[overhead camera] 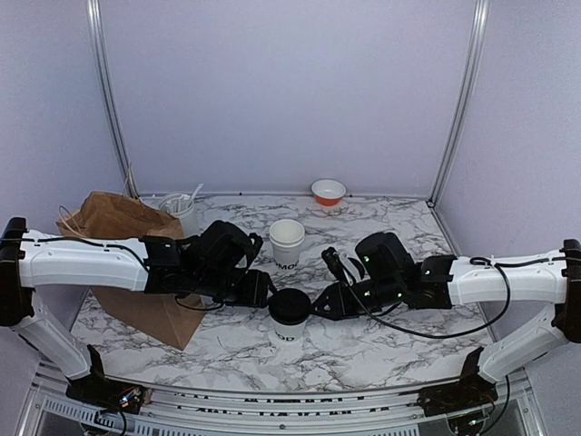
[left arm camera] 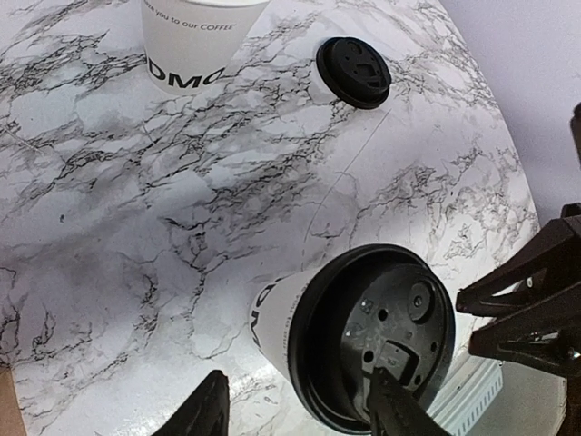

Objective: Pack the takeout coffee

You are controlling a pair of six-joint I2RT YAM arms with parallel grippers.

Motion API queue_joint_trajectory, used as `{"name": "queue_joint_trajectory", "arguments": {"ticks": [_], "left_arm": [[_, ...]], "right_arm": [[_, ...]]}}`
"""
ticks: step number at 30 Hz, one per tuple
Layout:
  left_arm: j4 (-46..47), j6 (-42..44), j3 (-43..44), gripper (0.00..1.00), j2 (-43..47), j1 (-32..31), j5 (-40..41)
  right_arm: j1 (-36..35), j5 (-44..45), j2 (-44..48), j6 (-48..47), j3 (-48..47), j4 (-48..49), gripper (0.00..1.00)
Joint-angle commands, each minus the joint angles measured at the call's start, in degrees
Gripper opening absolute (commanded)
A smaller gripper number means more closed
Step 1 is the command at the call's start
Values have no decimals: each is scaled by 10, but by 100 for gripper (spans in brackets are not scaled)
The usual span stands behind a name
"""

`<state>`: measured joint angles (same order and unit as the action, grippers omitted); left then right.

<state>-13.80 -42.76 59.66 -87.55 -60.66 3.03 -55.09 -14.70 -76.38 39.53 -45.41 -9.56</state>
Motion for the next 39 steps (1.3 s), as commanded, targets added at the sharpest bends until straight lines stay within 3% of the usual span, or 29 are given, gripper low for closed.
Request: {"name": "queue_joint_trajectory", "arguments": {"ticks": [1, 30, 39], "left_arm": [[-9, 14, 26, 53, -2, -9, -1], [3, 24, 26, 49, -41, -16, -11], [6, 18, 13, 48, -44, -16, -8]], "right_arm": [[-5, 5, 2, 25, 14, 19, 26], [-3, 4, -49, 61, 28, 63, 26], [-20, 54, -73, 48, 15, -7, 25]]}}
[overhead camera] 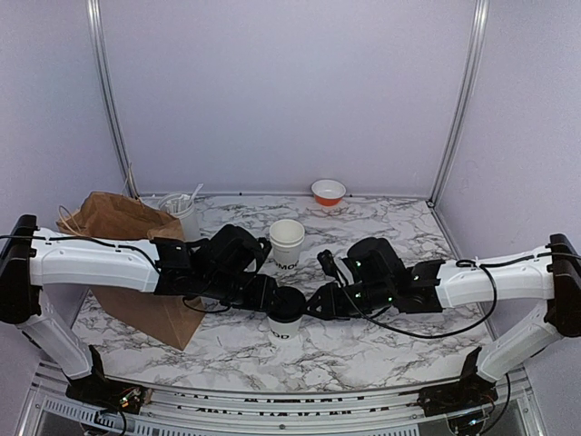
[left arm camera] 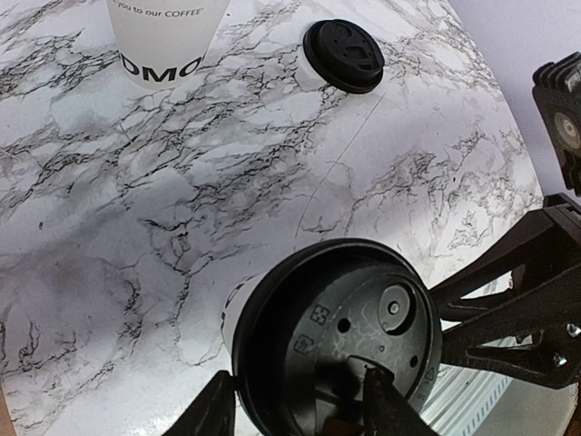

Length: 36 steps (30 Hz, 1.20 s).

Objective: Pack the takeout coffee

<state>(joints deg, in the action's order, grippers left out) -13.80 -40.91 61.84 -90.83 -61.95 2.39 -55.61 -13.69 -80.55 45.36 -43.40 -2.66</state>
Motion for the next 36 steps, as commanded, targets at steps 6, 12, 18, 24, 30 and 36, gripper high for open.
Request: {"name": "queue_joint_trajectory", "arguments": {"ticks": [6, 12, 18, 24, 30, 36], "left_arm": [[7, -4, -14, 48, -11, -3, 1], [8, -4, -17, 48, -11, -3, 2], [7, 0, -8, 48, -5, -3, 3], [8, 12, 9, 48, 9, -3, 6], [6, 20, 22, 48, 34, -2, 20], [3, 14, 9, 49, 61, -1, 49]], "right_arm": [[-36, 55, -61, -1, 7, -87, 24], [-38, 63, -69, 10, 24, -91, 24], [-38, 76, -41, 2, -2, -95, 24], [-38, 100, -22, -19, -41, -123, 24], [-38, 133, -10, -48, -78, -161, 24], [-37, 153, -1, -70, -109, -189, 27]]}}
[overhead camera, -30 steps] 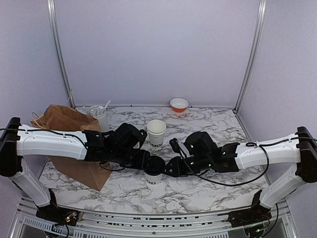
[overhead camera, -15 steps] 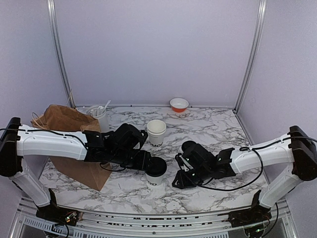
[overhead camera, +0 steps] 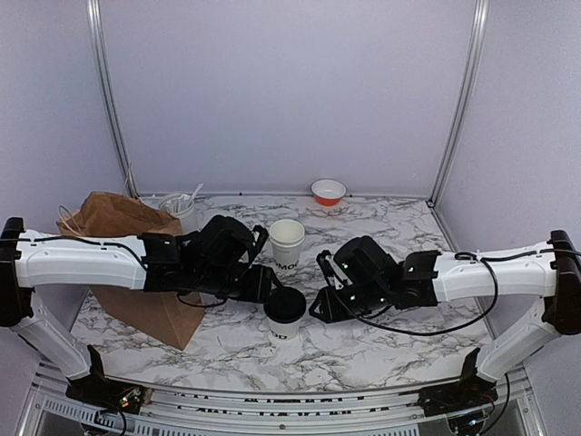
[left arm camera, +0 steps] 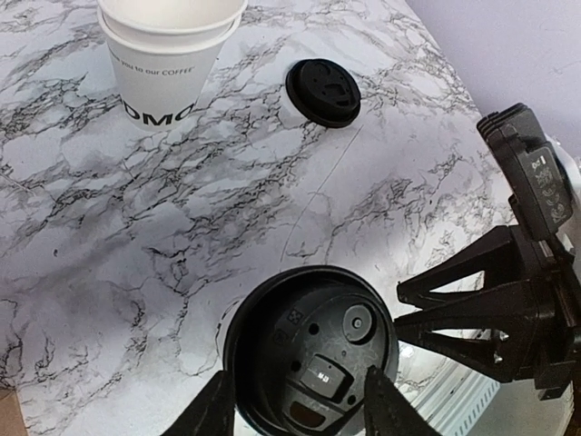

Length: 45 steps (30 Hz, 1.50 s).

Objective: Pack the takeout coffee

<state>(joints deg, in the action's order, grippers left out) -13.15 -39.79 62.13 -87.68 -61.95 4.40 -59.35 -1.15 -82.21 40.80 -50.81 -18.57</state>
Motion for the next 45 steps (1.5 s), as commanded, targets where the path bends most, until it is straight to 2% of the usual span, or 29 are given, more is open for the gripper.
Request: {"name": "queue_joint_trajectory", "arguments": {"ticks": [1, 11, 26, 45], "left_arm": [[-5, -1, 0, 49, 34, 0, 37], [-15, -48, -61, 44, 52, 26, 48], [12, -46, -61, 43, 19, 26, 3], [25, -45, -62, 43, 0, 27, -10]], "right_arm": [[1, 29, 16, -28, -40, -32, 27], [0, 33, -6, -70, -109, -51, 28], [24, 19, -58, -84, -147, -51, 28], [47, -27, -66, -64, -98, -21, 26]]}}
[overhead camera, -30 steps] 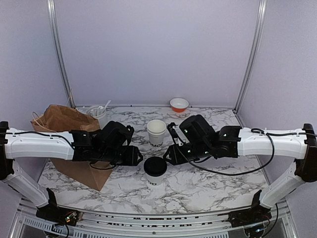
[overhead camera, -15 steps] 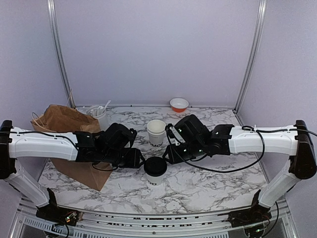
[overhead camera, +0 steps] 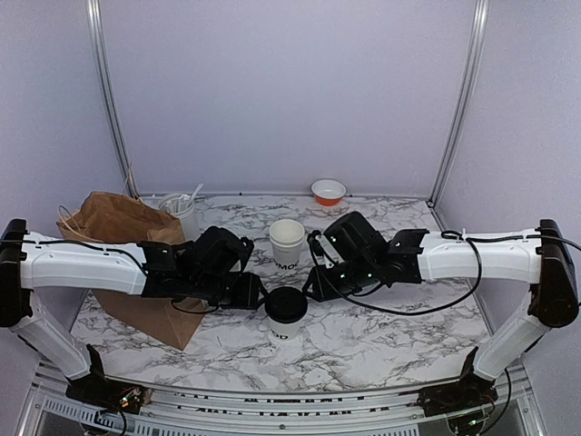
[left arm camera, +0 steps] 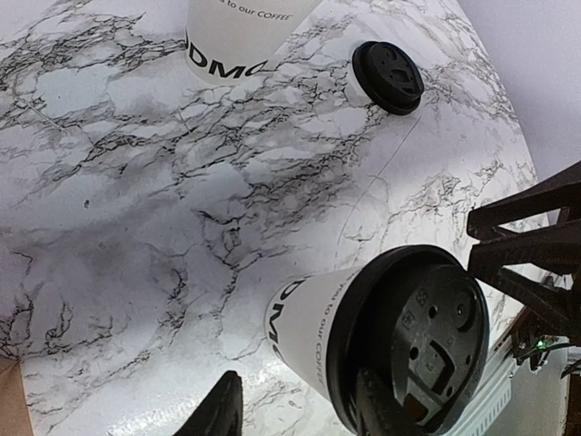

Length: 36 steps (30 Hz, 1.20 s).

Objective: Pack the takeout coffee

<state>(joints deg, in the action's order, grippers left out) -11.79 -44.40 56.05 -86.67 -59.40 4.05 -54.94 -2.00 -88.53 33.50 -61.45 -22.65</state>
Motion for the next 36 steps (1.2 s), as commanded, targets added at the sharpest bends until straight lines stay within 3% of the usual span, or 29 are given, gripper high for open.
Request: {"name": "queue_joint_trajectory", "arguments": {"ticks": [1, 21, 36], "left_arm": [[12, 1, -2, 43, -11, 1, -7], [15, -6, -23, 43, -25, 0, -11], [-15, 15, 30, 43, -5, 0, 26]], "right_arm": [[2, -21, -2, 9, 11, 21, 26], [-14, -41, 17, 51, 103, 56, 25], [-10, 38, 56, 55, 14, 24, 25]]}}
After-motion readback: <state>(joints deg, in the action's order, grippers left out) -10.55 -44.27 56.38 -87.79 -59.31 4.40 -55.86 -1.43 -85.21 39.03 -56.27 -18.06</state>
